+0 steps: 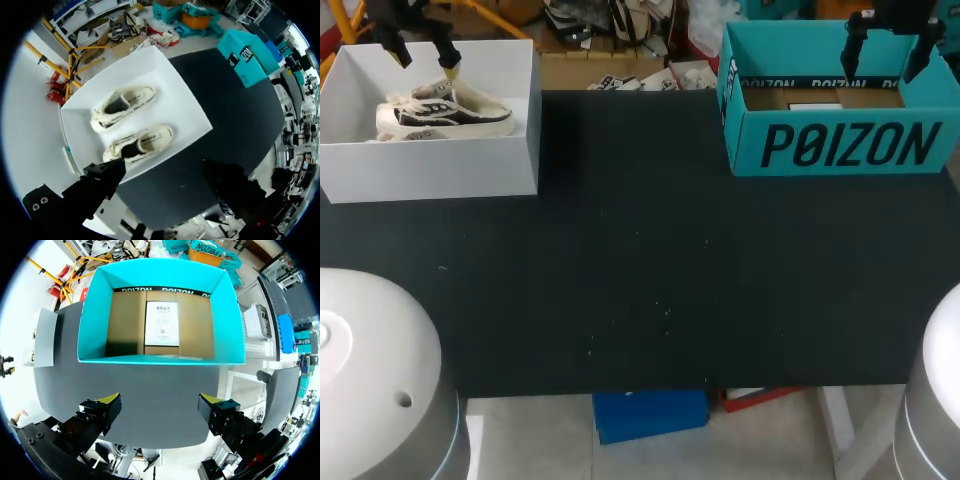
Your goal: Take the shoe out of the shoebox, open the shoe tongue, remove and reinsert the insole, then place the shoe into the shoebox
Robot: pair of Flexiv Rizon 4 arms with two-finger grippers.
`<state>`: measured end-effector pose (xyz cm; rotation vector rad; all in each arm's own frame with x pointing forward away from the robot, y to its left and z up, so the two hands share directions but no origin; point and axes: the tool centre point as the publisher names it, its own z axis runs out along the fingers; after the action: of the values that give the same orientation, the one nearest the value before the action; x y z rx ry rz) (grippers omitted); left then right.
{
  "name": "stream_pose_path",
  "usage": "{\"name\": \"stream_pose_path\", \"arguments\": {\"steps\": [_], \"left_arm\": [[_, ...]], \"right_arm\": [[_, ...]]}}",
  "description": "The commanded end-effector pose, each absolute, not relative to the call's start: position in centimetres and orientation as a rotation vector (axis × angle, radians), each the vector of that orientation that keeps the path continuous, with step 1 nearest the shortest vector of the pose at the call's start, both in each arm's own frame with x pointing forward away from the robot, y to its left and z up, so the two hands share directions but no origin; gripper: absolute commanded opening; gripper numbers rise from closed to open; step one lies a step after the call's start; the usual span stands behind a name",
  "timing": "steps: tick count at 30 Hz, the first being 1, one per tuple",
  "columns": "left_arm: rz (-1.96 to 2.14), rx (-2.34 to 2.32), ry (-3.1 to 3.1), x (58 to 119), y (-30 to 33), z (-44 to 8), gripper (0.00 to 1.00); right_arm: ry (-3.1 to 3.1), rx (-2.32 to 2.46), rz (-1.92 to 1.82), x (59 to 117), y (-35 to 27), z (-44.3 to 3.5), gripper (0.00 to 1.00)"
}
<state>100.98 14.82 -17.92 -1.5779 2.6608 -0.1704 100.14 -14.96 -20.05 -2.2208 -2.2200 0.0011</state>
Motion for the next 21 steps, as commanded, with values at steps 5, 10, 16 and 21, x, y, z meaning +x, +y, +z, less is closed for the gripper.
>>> {"name": "stream_pose_path", "arguments": {"steps": [5, 10, 16, 21], "left_arm": [[0.093, 0.186, 2.984, 100.84, 15.75, -18.17, 1.0], [0.123, 0.372, 2.959, 100.78, 16.0, -18.22, 1.0], [0.123, 0.372, 2.959, 100.78, 16.0, -18.22, 1.0], [0.119, 0.397, 2.936, 100.39, 16.02, -18.58, 1.0]], "right_arm": [[-2.22, -2.221, 0.002, 100.11, -14.98, -20.03, 1.0], [-2.22, -2.221, 0.002, 100.11, -14.98, -20.03, 1.0], [-2.22, -2.221, 0.002, 100.11, -14.98, -20.03, 1.0], [-2.22, -2.221, 0.002, 100.11, -14.98, -20.03, 1.0]]}}
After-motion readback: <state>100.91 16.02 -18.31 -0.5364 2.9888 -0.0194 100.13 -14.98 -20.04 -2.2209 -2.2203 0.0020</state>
